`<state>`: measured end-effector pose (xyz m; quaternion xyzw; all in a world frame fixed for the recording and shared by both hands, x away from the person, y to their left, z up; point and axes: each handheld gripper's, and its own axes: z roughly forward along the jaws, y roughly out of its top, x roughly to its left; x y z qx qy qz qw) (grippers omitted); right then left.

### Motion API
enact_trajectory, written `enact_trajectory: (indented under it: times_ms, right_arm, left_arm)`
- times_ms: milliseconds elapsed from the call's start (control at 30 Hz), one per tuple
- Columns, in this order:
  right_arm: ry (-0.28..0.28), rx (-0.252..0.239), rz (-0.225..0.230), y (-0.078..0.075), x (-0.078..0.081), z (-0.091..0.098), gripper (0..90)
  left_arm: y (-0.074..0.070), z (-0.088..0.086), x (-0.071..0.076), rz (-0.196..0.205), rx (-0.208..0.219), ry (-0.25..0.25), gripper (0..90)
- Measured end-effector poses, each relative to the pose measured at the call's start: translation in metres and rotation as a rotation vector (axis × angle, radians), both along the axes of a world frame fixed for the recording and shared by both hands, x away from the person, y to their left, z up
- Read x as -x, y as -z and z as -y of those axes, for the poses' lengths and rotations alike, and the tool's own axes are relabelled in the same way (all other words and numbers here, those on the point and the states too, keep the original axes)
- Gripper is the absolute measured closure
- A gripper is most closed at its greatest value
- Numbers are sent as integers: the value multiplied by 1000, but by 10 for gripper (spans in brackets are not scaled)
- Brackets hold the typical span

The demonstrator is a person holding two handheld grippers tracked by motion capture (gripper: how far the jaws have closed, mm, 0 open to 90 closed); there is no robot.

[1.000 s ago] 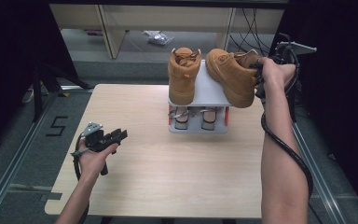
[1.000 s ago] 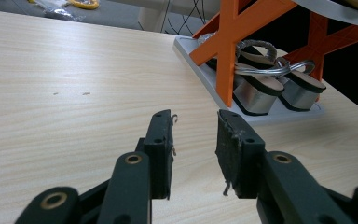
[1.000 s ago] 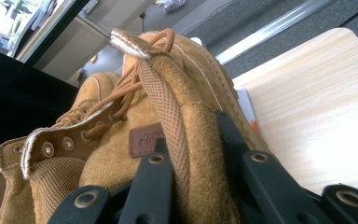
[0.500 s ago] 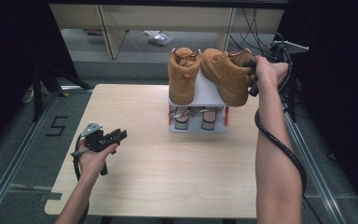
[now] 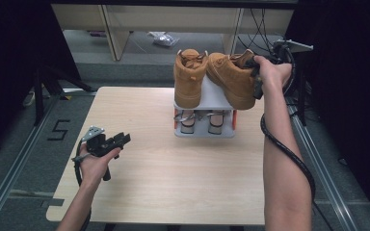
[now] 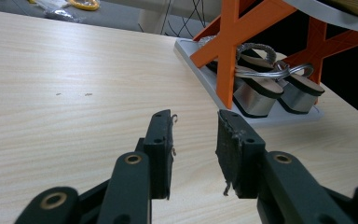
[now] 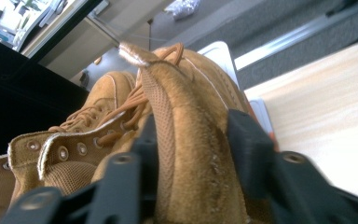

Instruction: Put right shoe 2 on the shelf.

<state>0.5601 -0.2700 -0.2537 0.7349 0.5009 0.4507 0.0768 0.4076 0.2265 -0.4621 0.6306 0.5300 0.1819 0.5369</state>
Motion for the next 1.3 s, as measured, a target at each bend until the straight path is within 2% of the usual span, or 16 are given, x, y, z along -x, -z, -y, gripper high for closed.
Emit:
enact_trajectory:
  times_ms: [67,100,133,167,200,233,267,433,467,533,633,800,967,1067,1200,1300]
  right_arm:
    - [-9,-17,7,0,2,2,484]
    - [-16,15,46,2,3,5,466]
    - [-15,26,52,1,4,6,447]
    - [-2,2,39,-1,6,6,430]
    - [-13,16,72,-1,7,10,426]
    - [-8,3,72,-3,9,12,424]
    - [-13,22,98,-4,10,15,419]
    - [-5,-1,124,-13,24,31,410]
    - [-5,-4,142,-13,26,34,416]
    - [5,11,148,-17,33,39,443]
    - [11,6,179,-20,43,47,553]
    - [-14,26,136,-17,53,57,747]
    - [-42,45,74,7,57,63,887]
    - [-64,32,4,26,58,64,900]
    - [-103,37,-54,51,60,61,900]
    - [-128,39,-86,63,63,59,900]
  left_arm:
    - [0,0,0,-2,1,0,649]
    - [1,0,0,-4,2,0,649]
    - [1,0,0,-5,4,-1,649]
    - [2,1,-1,-4,-1,1,649]
    - [2,1,-1,-6,-2,3,649]
    - [3,1,-1,-7,-1,3,649]
    - [3,2,-1,-7,-2,3,649]
    - [4,3,-1,-8,-7,8,649]
    - [4,3,-1,-9,-8,8,649]
    - [4,3,-1,-9,-7,6,649]
    - [3,4,-1,-9,-8,5,649]
    - [4,4,-1,-8,-8,6,649]
    - [3,4,0,-8,-9,5,648]
    - [4,4,-1,-9,-9,6,648]
    - [4,3,-1,-9,-9,5,648]
    - [4,3,-1,-9,-8,2,648]
